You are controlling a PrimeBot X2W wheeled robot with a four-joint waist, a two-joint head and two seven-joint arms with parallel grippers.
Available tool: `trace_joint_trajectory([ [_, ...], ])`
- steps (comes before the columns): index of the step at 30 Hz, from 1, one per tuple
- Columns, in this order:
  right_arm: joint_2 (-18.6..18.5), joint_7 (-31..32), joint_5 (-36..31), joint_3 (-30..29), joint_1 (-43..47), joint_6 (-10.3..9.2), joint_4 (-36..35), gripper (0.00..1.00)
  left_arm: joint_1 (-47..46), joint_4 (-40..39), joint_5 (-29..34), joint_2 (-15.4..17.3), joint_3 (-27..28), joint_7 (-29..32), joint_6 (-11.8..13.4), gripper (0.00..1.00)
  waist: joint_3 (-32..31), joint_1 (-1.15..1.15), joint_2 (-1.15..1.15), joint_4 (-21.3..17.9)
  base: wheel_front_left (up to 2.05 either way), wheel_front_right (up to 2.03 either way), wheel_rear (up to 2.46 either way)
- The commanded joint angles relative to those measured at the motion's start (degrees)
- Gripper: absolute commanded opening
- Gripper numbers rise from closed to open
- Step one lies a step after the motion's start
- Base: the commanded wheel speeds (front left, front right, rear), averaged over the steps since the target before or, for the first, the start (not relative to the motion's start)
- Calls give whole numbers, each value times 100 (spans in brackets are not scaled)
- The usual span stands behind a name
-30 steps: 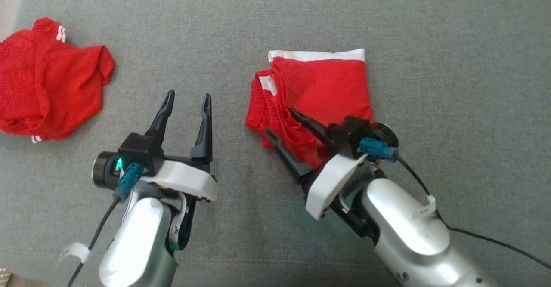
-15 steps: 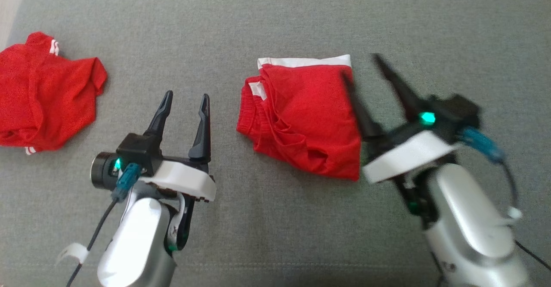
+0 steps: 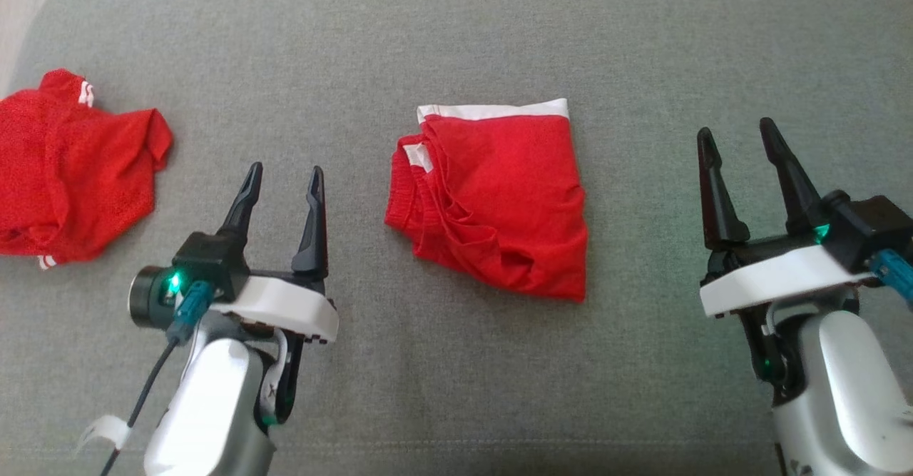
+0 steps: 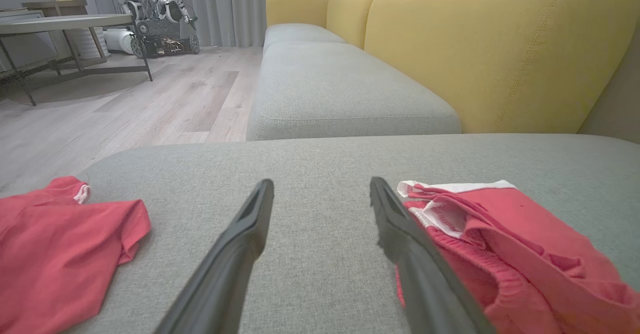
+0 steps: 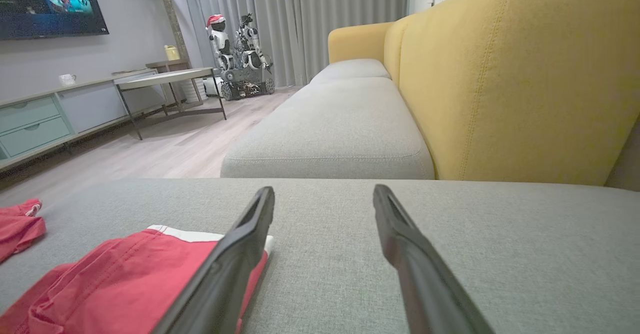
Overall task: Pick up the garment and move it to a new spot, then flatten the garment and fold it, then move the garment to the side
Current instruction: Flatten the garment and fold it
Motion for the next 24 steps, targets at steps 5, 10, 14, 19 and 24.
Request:
trace_joint_trajectory([
  [5,90,28,-66,47,44,-4,-241,100,-19,-199,10,144,189,-51,43,100,-138,0,0,-24,0,0,0],
  [10,112,74,-154,-42,338,-4,-229,100,232,-197,1,200,131,-28,63,100,-497,0,0,-44,0,0,0],
  [14,121,131,-199,-113,564,-4,-255,100,419,-217,-8,254,86,23,69,100,-723,0,0,-52,0,0,0],
  [19,165,221,-237,-189,849,-4,-348,100,655,-286,-33,322,64,73,99,100,-933,0,0,-62,0,0,0],
  [24,208,309,-256,-236,1131,-4,-460,100,891,-382,-76,394,84,122,156,100,-1106,0,0,-76,0,0,0],
])
